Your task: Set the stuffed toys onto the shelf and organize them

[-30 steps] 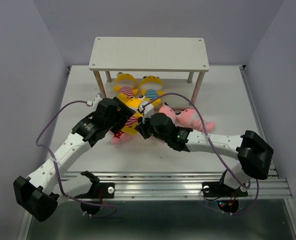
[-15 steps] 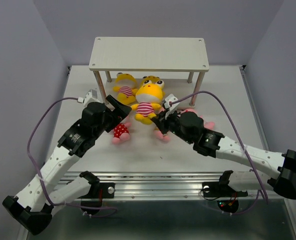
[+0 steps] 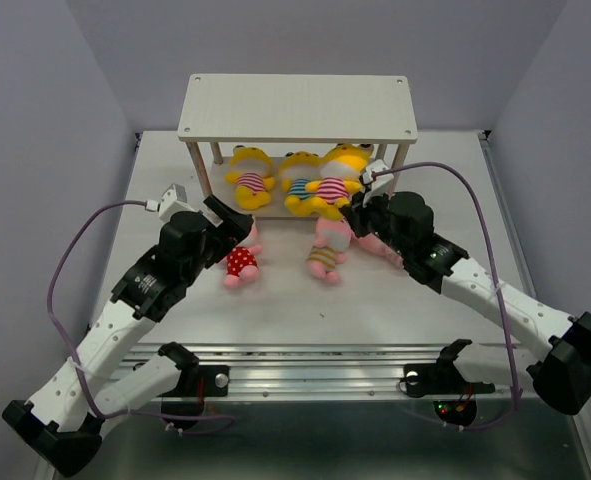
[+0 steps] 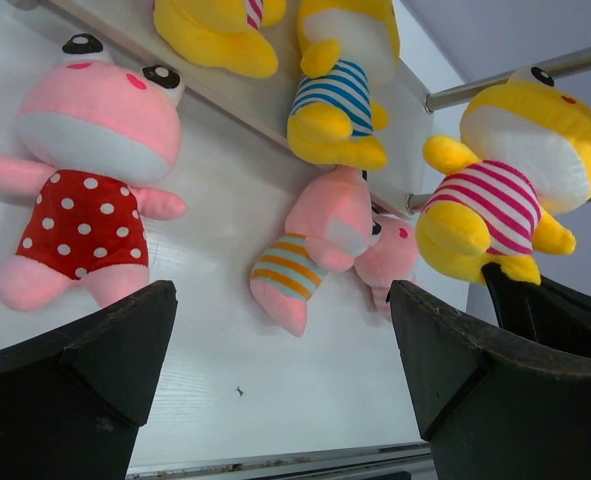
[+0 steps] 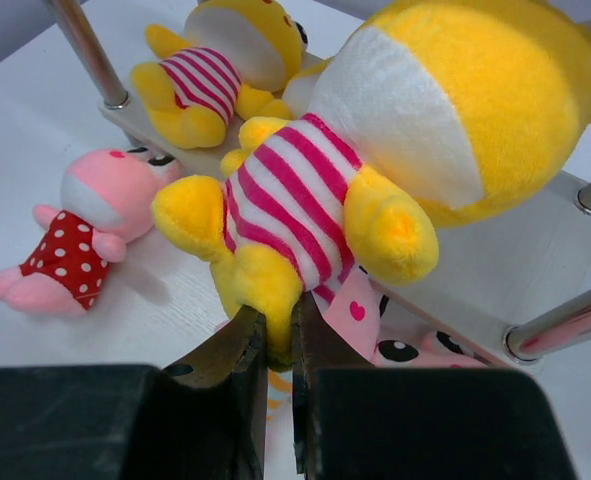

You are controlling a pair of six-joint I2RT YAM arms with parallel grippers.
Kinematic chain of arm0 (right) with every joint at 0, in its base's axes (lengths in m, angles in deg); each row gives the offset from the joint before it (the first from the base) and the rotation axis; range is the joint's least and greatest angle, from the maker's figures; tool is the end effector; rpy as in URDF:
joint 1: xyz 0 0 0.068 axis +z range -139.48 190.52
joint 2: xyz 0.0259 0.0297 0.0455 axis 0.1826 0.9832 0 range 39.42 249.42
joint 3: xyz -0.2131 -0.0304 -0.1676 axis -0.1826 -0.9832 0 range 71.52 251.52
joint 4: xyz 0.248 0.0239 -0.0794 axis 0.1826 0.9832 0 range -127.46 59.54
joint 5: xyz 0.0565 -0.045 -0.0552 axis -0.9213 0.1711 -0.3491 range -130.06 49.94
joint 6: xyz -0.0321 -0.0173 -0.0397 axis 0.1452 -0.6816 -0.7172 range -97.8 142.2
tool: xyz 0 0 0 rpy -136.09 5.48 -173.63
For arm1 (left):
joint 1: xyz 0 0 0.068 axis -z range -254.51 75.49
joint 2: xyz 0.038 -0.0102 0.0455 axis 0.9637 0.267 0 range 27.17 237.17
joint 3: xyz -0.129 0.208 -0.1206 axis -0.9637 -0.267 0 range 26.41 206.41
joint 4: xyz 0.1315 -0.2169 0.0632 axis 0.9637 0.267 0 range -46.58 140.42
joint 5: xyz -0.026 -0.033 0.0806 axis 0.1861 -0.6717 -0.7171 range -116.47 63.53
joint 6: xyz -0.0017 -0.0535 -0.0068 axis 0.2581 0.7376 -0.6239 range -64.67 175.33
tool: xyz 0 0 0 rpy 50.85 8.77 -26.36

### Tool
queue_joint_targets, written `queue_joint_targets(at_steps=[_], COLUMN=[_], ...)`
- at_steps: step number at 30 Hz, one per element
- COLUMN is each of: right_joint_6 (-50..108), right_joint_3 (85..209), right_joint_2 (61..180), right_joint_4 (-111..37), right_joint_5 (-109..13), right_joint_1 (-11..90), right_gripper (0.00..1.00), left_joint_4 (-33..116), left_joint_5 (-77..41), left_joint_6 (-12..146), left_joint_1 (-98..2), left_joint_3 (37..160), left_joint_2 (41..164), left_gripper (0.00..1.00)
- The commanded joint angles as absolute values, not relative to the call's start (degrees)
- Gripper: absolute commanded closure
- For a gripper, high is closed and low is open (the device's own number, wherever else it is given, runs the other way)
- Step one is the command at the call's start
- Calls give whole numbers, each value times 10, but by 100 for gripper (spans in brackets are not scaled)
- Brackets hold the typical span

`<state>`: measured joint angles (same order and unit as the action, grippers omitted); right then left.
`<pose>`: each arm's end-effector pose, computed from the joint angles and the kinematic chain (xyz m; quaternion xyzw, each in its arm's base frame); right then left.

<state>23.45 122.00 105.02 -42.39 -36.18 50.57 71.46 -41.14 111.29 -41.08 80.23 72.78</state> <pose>0.2090 0.1726 0.3285 -0.2341 0.7304 0.2018 0.6091 0.1479 -0.0868 0.3597 -0.2305 0.7816 -0.3267 0.4787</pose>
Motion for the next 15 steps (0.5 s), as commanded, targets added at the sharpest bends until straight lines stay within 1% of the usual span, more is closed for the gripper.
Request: queue_joint_targets(at_steps=[1,5,8,15], right_joint_6=[201,167,157,153], right_joint_3=[1219,1221,1221,1238], right_joint_2=[1058,1067,1079,1126], right_joint_4=[-442,-442,-441,-452], right_joint_5=[-414,-464,-484,-472], right_joint_1=[471,426,413,395], right_gripper=[99,99,99,99], left_joint_4=[708,704,703,697], left_joint_5=[-430,-431,-436,-440], left_joint_6=[1098,1094,1098,1092], left_joint_1=[-408,-408,-409,-408], left_joint_3=[795,793,791,793], left_joint_2=[733,745,750,756], left_gripper=[1,1,1,1])
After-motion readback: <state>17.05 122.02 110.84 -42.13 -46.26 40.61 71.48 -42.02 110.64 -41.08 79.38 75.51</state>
